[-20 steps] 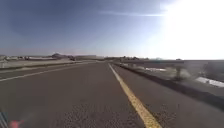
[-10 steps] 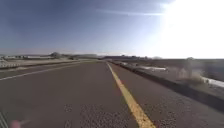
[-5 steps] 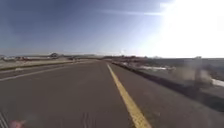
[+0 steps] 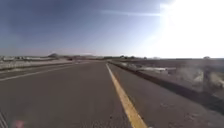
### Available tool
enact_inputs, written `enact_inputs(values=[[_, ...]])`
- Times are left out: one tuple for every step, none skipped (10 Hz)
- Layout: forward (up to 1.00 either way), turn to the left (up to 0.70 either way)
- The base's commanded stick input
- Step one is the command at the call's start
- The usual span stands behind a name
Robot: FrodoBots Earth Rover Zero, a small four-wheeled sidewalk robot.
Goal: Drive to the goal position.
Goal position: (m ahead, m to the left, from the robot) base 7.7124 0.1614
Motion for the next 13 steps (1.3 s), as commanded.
enact_inputs(values=[[0.70,0.00],[0.70,0.00],[0.70,0.00],[0.70,0.00],[0.70,0.00],[0.70,0.00],[0.70,0.00],[0.70,0.00],[0.70,0.00],[0.70,0.00],[0.70,0.00],[0.70,0.00],[0.70,0.00]])
